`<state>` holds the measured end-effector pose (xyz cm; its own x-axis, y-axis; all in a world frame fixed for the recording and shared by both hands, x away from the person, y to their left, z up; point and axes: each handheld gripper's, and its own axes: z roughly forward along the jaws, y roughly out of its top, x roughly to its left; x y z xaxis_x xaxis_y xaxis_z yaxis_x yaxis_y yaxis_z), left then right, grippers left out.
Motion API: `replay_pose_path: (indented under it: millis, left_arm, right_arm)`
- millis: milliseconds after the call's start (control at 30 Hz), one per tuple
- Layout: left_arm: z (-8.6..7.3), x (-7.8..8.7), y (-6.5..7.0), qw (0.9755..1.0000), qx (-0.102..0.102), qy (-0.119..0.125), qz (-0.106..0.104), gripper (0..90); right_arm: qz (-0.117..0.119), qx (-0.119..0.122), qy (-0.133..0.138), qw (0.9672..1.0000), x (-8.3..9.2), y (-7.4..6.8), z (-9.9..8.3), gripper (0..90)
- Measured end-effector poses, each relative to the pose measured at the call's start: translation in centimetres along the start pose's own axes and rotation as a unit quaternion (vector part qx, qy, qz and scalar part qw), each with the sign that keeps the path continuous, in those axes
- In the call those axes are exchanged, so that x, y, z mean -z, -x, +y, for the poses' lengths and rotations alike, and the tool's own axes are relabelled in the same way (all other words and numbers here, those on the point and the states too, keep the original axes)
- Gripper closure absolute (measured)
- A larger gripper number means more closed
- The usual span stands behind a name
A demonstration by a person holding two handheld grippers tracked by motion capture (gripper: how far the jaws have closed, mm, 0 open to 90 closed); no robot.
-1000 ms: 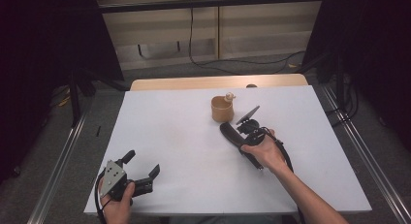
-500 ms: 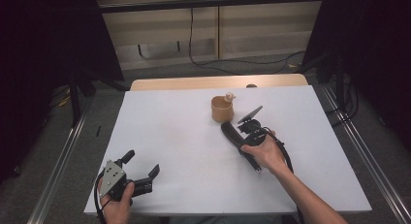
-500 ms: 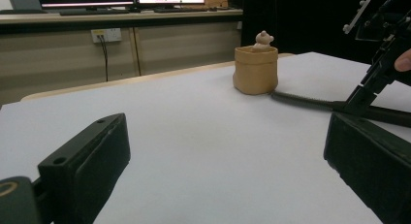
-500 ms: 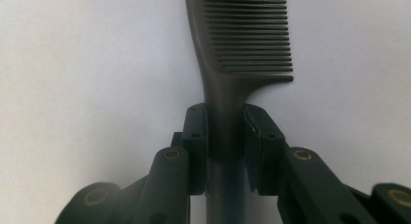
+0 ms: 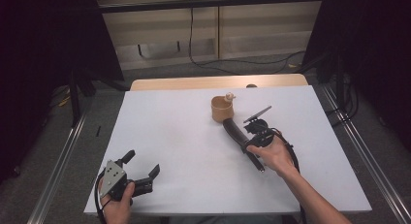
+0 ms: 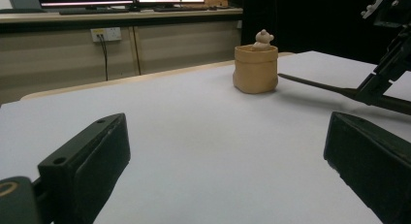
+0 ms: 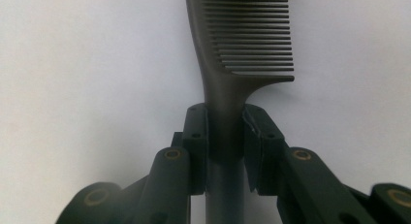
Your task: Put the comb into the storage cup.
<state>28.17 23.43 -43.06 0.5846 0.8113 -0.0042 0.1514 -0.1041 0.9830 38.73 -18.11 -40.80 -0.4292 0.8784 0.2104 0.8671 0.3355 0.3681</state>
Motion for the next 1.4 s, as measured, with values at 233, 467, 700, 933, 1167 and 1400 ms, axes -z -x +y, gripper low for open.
replay_pose_path:
  millis: [233,467,700,933,1167,1400]
  left_arm:
    - [0.0,0.0,0.0,1.0,0.0,0.001,0.002,2.9]
    - [0.0,0.0,0.0,1.0,-0.001,-0.001,0.002,2.9]
    - [-0.1,0.0,0.0,1.0,-0.002,-0.004,0.003,2.9]
    - [-0.1,0.1,-0.1,1.0,0.002,-0.001,0.003,2.9]
    - [0.0,0.2,-0.1,1.0,0.003,0.003,0.003,2.9]
    - [0.0,0.2,-0.1,1.0,0.003,0.003,0.001,2.9]
  right_arm:
    - [0.01,0.009,0.028,0.9995,1.1,-0.2,-0.5,73.1]
    - [0.01,0.023,0.069,0.9973,1.6,-0.2,-1.2,73.1]
    - [0.015,0.023,0.104,0.9942,1.7,0.2,-1.9,73.2]
    - [0.03,0.033,0.142,0.9889,2.2,0.4,-2.2,73.2]
    - [0.029,0.043,0.192,0.9801,2.8,-0.2,-2.4,73.2]
    - [0.031,0.061,0.228,0.9713,3.3,-0.4,-2.6,73.2]
